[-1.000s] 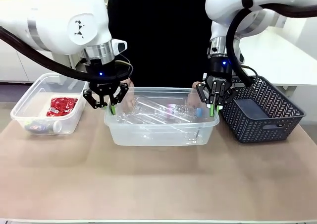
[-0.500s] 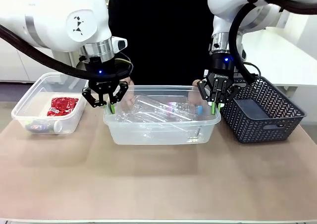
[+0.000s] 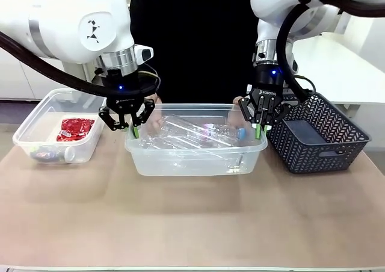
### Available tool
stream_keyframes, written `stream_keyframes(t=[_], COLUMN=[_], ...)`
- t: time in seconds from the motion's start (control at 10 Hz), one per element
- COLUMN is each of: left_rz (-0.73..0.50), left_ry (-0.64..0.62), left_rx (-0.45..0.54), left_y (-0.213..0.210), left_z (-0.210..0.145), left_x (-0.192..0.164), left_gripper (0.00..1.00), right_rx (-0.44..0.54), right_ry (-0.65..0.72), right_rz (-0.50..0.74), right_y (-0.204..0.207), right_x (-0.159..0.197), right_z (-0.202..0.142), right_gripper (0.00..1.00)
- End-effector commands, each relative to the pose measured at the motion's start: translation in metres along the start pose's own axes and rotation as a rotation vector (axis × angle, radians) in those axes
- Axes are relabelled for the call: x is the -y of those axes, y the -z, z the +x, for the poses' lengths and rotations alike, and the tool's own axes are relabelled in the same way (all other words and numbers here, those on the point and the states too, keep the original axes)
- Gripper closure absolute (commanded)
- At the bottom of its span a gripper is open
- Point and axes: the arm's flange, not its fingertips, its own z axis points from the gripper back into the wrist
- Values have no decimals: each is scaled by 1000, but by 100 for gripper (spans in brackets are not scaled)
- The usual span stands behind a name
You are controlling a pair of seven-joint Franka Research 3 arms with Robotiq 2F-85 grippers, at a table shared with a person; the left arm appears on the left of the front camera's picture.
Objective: Sort the waste into each basket.
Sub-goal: Release the Organizing box you were holding.
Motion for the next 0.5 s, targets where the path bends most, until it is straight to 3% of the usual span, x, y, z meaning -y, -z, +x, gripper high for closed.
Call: stream_keyframes(t=[0.0,0.1,0.2,0.3,0.4], left_rz=[0,-14,-21,-26,-38], left_ry=[0,26,29,28,25], left_rx=[0,-2,18,45,82], left_y=[0,-4,-10,-16,-25], left_z=[0,0,-2,-6,-13], left_x=[0,3,4,3,-1], left_gripper=[93,36,36,0,34], right_rx=[0,115,212,278,375], right_ry=[0,53,70,36,45], right_rz=[0,101,184,238,288], right_y=[0,-3,-3,-1,-1], right_x=[0,25,40,47,50], right_z=[0,-15,-28,-36,-39], right_gripper=[91,61,37,5,0])
